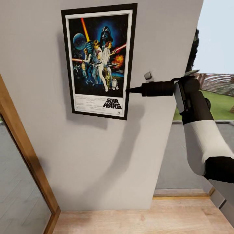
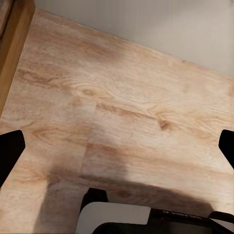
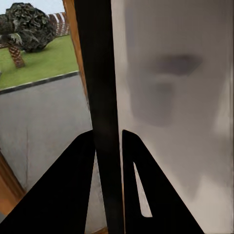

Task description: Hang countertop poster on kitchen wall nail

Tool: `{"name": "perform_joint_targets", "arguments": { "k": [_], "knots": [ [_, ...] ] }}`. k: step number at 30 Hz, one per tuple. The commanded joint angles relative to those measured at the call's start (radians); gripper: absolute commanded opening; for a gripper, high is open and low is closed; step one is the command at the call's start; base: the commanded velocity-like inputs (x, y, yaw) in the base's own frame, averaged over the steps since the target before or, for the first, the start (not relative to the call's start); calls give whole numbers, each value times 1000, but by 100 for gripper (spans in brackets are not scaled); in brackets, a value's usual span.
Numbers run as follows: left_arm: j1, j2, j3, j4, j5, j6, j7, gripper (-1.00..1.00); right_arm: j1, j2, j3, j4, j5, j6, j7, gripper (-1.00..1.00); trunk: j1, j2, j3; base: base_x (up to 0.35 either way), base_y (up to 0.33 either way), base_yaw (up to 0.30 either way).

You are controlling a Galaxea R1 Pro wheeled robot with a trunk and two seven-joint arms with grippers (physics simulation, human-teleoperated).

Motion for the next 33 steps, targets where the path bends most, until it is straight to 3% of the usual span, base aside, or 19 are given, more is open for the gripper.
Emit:
{"name": "perform_joint_targets", "arguments": {
  "k": [1,8,33],
  "knots": [
    [-1,0,-8,1,7,-5,-3,100,-1,-1,1,0,-3,9,2,-100,1,-2,-2,335,76,0],
    [-1,0,-8,1,7,-6,-3,100,-1,-1,1,-1,-3,9,2,-100,1,-2,-2,160,37,0],
    [-1,-8,-8,3,6,-6,1,100,0,-5,2,-12,-3,6,1,-100,1,-2,-2,4,1,0]
  ]
}}
